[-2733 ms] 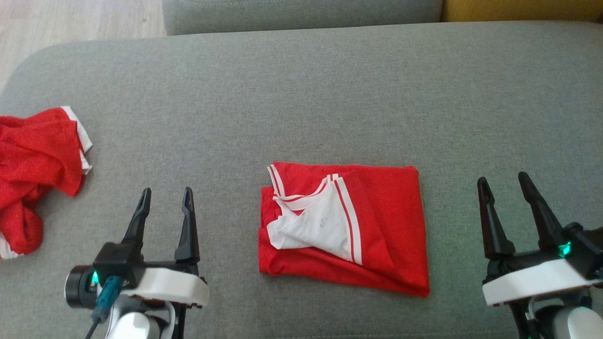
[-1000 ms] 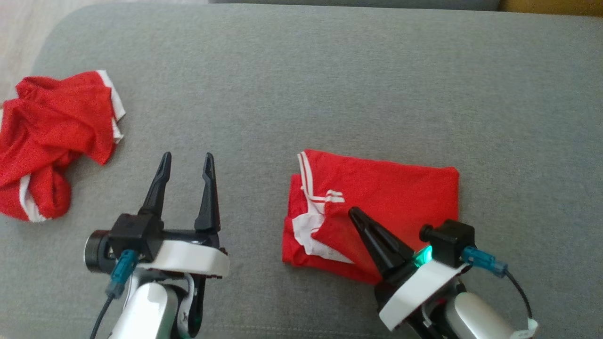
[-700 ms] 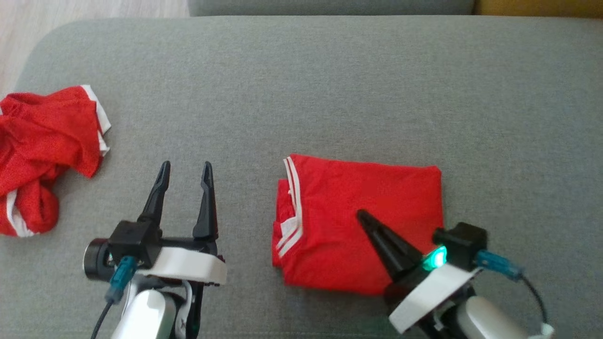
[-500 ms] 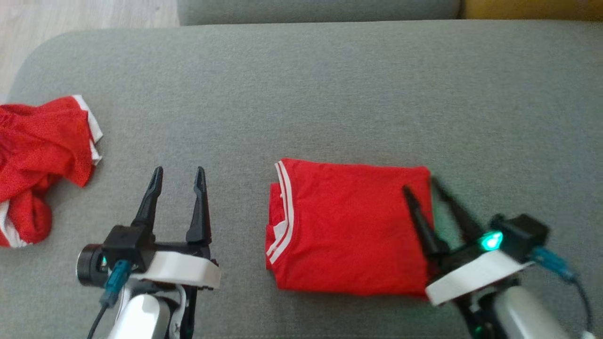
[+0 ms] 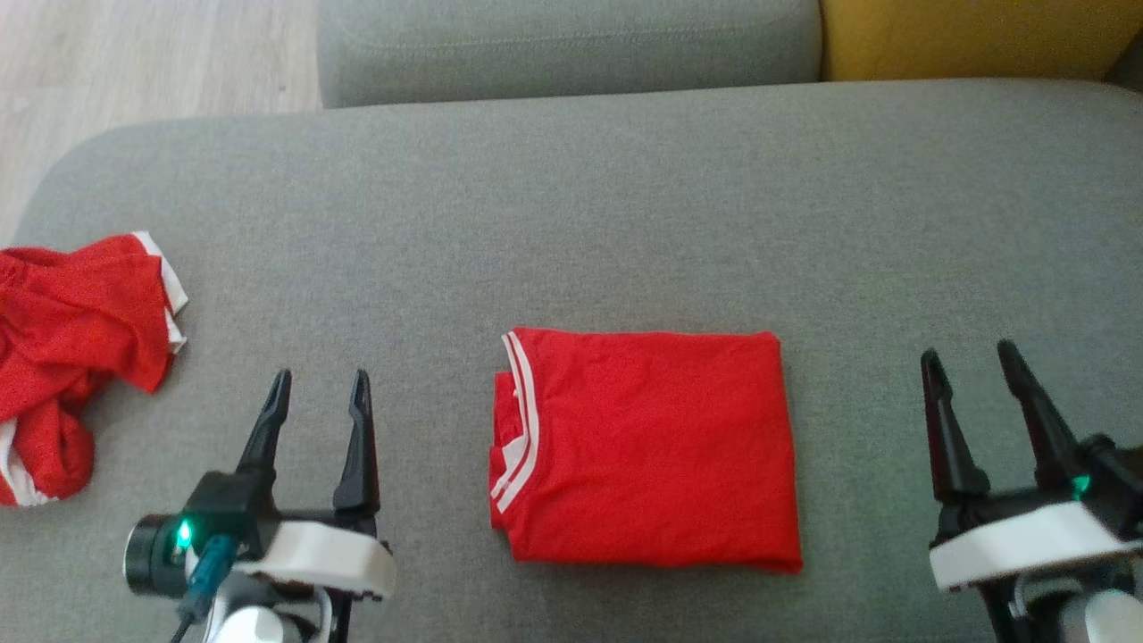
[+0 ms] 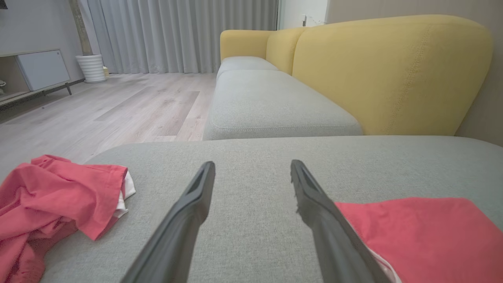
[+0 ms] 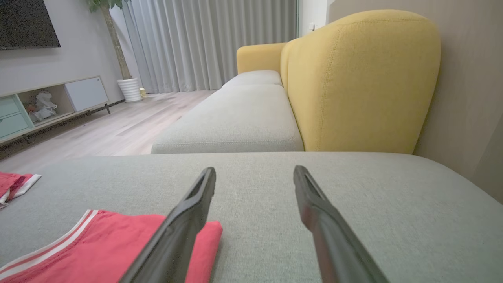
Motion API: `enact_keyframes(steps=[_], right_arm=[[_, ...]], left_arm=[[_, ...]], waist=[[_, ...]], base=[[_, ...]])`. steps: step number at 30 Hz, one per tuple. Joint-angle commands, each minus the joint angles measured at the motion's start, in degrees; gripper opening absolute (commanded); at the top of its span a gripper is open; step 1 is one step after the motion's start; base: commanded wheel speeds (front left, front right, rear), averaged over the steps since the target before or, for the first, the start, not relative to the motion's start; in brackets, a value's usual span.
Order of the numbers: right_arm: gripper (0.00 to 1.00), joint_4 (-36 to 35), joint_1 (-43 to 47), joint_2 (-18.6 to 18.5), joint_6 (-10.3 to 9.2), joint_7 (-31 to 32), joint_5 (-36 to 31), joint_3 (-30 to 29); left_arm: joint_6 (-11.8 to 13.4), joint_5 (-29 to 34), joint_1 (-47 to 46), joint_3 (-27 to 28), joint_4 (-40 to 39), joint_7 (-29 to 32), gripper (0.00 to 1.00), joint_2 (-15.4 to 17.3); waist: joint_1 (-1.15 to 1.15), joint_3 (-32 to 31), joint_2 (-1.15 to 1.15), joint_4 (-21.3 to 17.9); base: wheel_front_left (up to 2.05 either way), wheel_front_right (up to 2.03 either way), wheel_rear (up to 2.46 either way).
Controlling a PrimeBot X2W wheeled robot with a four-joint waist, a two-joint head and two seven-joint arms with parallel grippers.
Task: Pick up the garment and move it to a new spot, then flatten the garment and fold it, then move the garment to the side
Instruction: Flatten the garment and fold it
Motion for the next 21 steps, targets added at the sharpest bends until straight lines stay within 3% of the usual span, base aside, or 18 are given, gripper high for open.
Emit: enact_keyframes(steps=[1, 21], right_arm=[[1.0, -2.92, 0.22, -0.43, 0.37, 0.66, -0.58, 0.67], [1.0, -6.42, 6.16, 2.16, 0.37, 3.67, -2.34, 0.41]], left_arm=[[0.41, 0.23, -0.7, 2.37, -2.31, 0.33, 1.0, 1.3], [2.14, -1.35, 6.1, 2.4, -3.91, 2.74, 1.0, 2.52]], waist=[[0.0, -0.91, 0.0, -0.21], [0.0, -5.21, 0.0, -0.38]], base=[[0.0, 0.0, 0.0], [0.0, 0.0, 0.0]])
